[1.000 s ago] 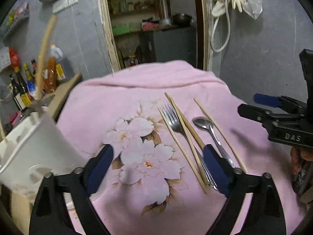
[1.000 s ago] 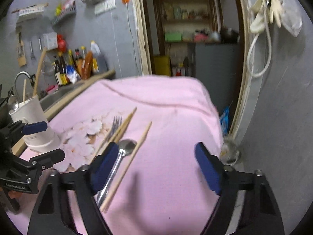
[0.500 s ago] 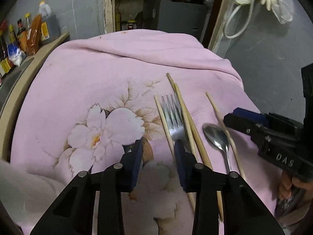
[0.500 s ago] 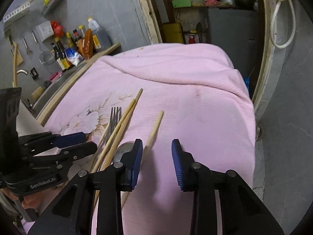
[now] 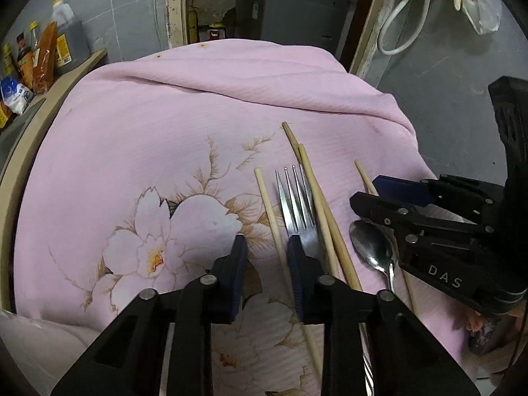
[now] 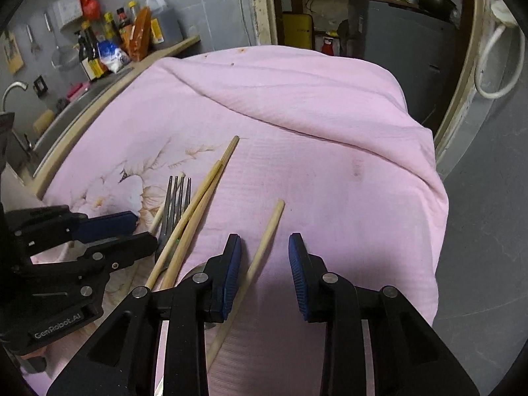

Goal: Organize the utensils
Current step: 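Move the left tool toward the fork while the right tool approaches the chopsticks, then grasp a wooden chopstick with the left tool while the right tool grasps another chopstick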

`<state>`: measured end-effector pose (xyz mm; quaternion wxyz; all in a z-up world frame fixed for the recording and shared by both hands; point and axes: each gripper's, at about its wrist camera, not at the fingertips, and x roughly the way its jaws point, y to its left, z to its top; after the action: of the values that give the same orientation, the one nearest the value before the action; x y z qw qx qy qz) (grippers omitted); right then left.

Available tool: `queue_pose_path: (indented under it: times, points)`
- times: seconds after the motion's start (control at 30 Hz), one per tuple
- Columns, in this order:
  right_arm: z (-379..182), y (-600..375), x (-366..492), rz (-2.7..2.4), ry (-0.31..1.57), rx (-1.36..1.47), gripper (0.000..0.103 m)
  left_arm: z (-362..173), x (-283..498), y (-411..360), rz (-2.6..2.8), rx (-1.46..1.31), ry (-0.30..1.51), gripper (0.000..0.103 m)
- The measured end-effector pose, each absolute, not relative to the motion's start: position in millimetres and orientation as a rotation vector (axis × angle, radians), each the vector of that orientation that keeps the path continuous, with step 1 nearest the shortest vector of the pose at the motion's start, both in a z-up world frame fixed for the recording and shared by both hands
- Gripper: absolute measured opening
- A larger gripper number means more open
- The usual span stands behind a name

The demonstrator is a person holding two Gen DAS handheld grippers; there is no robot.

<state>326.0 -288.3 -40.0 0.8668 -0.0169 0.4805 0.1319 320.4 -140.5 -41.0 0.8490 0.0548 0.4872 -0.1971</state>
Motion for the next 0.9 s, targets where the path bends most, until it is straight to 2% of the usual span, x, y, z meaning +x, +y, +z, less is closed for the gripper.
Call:
queue_pose_path:
  times: [0.1, 0.17, 0.27, 0.57, 0.9]
  points:
    - [-39, -290, 328, 0.260, 1.019, -0.033, 0.018, -42, 323, -140, -0.417, 0.101, 1.044, 0.004]
    - [-39, -296, 329, 0.248, 1.028, 0.006, 0.010, -42, 324, -137, -0.417, 0.061, 1.066, 0.003]
    - [-38, -304, 330, 0.244, 1.035, 0.076, 0.006, -42, 323, -136, -0.424, 0.028, 1.076, 0.003]
    - [-22, -310, 298, 0.289, 0.939, 0.185, 0.003, -23, 289, -127, -0.459, -0.015, 0.977, 0.002]
    - [25, -290, 207, 0.349, 0.498, 0.146, 0.003, 25, 227, -108, -0.400, -0.044, 0.600, 0.002]
